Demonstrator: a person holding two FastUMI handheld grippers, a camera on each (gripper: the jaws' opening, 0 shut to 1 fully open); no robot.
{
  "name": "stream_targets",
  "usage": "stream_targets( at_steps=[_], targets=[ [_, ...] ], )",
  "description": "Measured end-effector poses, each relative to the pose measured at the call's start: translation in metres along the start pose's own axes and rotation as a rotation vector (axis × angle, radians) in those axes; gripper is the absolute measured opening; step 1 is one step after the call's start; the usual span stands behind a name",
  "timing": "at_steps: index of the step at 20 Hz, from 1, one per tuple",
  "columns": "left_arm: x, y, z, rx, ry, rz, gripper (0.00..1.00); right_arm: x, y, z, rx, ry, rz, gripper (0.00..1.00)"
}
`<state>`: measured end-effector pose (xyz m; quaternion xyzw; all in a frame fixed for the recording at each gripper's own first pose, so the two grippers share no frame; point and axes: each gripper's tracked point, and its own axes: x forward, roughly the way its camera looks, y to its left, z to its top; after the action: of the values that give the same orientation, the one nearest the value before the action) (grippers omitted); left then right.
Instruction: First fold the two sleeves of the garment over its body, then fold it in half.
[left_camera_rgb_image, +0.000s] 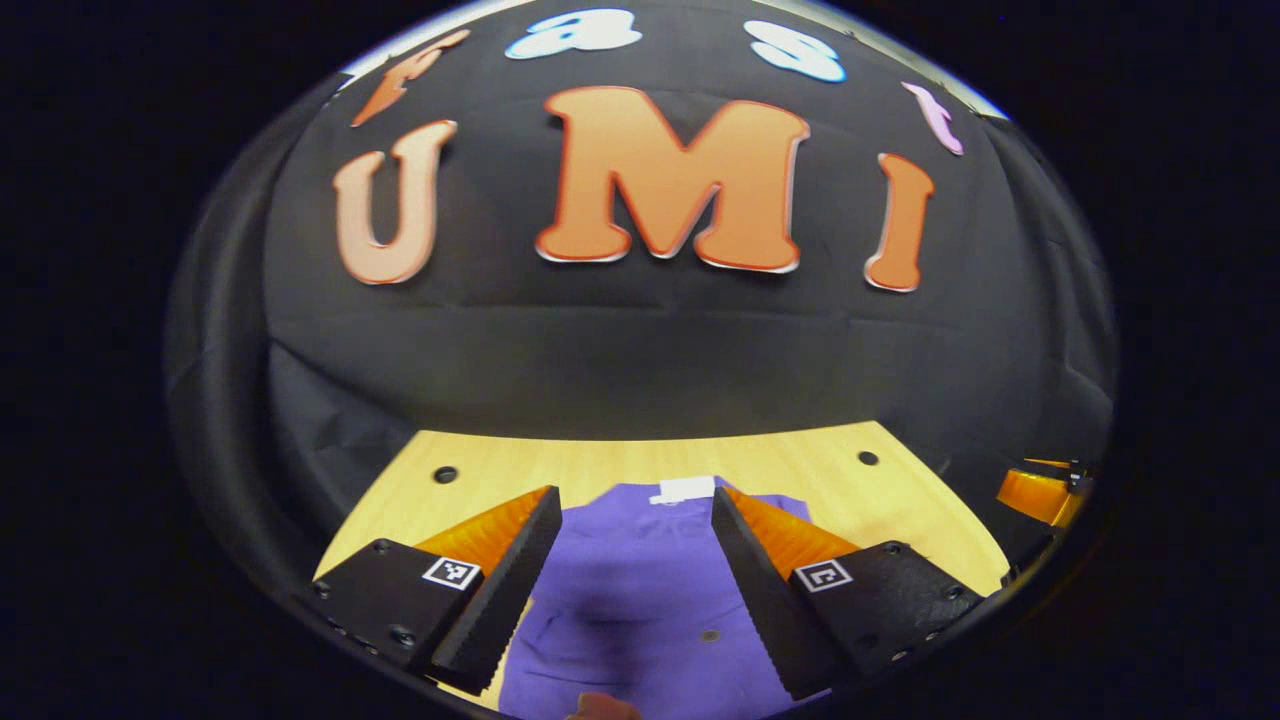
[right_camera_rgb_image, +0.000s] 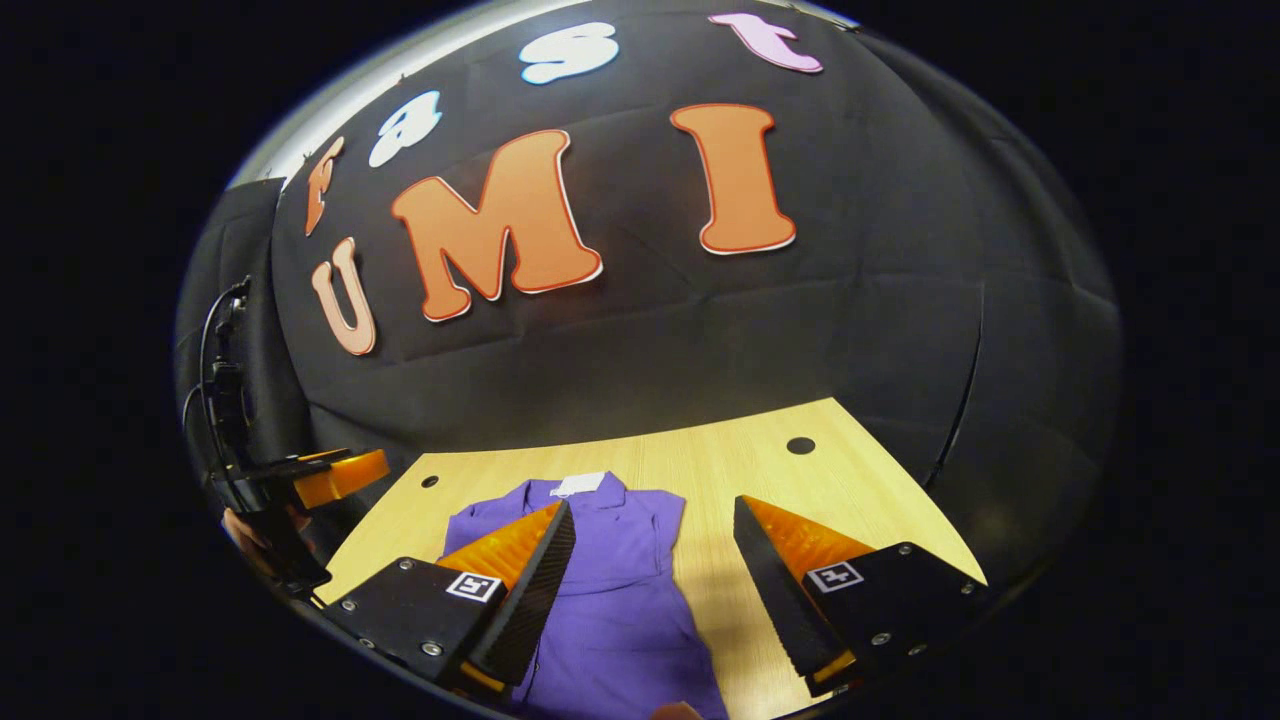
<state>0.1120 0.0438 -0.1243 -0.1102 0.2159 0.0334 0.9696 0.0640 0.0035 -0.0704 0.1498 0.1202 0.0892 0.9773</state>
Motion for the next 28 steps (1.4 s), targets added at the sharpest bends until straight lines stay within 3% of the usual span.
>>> stream_targets(
  at_steps=[6,13,16,18,23,25,28],
  targets=[
    [-0.055,0.041,0.029,-0.044,-0.201,0.078,0.98,-0.001,0.026,0.015,-0.073,-0.080,0.038,0.95],
    [-0.124,0.057,0.067,0.067,-0.424,0.138,0.96,-0.009,0.038,0.017,-0.137,-0.137,0.039,0.95],
    [-0.139,0.064,0.058,0.121,-0.438,0.165,0.96,-0.013,0.028,0.005,-0.155,-0.127,-0.002,0.95],
    [-0.139,0.067,0.038,0.141,-0.397,0.159,0.95,-0.013,0.015,-0.021,-0.185,-0.057,-0.029,0.95],
    [-0.125,0.081,-0.049,0.168,-0.141,0.132,0.96,-0.023,0.002,-0.098,-0.186,0.175,-0.021,0.95],
    [-0.123,0.100,-0.094,0.153,-0.038,0.166,0.96,-0.027,-0.004,-0.131,-0.197,0.271,-0.024,0.95],
    [-0.123,0.112,-0.167,0.119,0.166,0.156,1.00,-0.034,-0.015,-0.178,-0.190,0.399,-0.027,0.95]
  ],
)
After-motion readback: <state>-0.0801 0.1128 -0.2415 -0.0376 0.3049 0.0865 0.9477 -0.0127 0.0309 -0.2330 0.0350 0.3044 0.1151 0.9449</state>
